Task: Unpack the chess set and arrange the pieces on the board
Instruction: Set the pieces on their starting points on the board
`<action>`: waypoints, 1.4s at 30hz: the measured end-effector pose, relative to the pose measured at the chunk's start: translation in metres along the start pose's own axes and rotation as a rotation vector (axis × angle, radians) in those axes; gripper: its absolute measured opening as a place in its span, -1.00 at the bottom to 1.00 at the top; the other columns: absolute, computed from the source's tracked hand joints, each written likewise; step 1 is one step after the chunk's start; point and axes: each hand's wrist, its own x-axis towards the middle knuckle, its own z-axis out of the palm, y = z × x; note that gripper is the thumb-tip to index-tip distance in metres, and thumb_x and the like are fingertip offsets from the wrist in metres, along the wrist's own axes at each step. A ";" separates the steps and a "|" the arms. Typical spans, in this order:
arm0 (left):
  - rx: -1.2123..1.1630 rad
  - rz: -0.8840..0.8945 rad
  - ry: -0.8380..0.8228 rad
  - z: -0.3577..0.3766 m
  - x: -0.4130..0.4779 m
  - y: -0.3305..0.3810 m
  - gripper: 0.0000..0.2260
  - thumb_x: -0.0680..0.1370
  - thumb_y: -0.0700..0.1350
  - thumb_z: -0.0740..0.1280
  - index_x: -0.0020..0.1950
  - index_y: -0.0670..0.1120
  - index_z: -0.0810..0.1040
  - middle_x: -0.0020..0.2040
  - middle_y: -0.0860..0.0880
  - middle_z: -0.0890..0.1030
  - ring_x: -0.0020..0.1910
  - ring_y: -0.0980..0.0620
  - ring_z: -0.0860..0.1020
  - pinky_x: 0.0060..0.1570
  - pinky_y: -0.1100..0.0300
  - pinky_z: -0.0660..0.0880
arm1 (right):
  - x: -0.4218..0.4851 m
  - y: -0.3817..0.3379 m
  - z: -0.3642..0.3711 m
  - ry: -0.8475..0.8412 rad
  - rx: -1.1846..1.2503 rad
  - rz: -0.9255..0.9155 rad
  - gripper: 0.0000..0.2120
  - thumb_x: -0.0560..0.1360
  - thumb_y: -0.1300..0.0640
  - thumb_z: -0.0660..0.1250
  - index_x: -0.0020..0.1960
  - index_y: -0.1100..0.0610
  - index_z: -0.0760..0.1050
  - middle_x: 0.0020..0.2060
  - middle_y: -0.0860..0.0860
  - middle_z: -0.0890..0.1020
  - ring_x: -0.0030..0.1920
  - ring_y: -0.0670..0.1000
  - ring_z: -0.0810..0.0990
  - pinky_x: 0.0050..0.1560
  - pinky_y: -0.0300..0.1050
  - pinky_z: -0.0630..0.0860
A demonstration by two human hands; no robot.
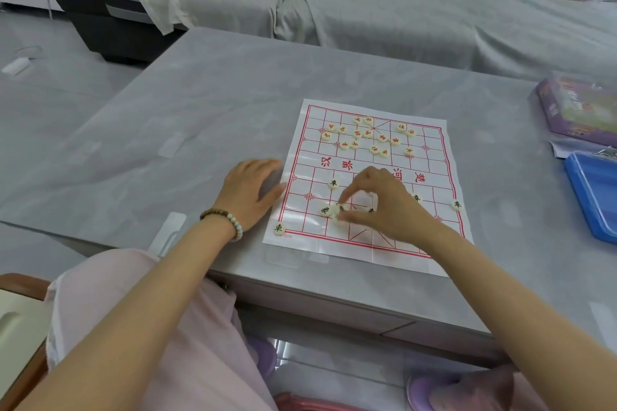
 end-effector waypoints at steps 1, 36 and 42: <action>0.014 -0.008 -0.005 0.001 0.002 -0.005 -0.56 0.57 0.09 0.16 0.42 -0.03 0.29 0.41 -0.02 0.34 0.40 -0.05 0.23 0.38 0.03 0.14 | 0.009 -0.005 0.001 0.068 0.019 -0.006 -0.82 0.37 -0.09 0.44 -0.05 -0.10 0.56 0.01 -0.15 0.47 0.06 -0.10 0.37 0.16 -0.04 0.33; -0.146 0.043 0.154 0.012 0.003 0.013 -0.45 0.45 0.28 0.13 0.33 0.02 0.41 0.36 0.04 0.38 0.37 0.05 0.26 0.34 0.14 0.17 | 0.017 0.030 -0.044 0.325 0.028 0.103 -0.85 0.46 0.01 0.38 0.02 -0.04 0.60 -0.05 -0.13 0.60 -0.10 -0.13 0.49 -0.07 -0.29 0.40; -0.044 0.256 0.048 0.027 0.005 0.060 -0.59 0.50 0.25 0.15 0.21 0.07 0.52 0.31 0.10 0.44 0.35 0.08 0.30 0.33 0.18 0.14 | -0.016 0.060 -0.039 -0.031 -0.352 0.065 -0.74 0.49 0.06 0.34 0.15 -0.17 0.55 0.14 -0.09 0.51 0.13 -0.07 0.38 0.22 -0.12 0.21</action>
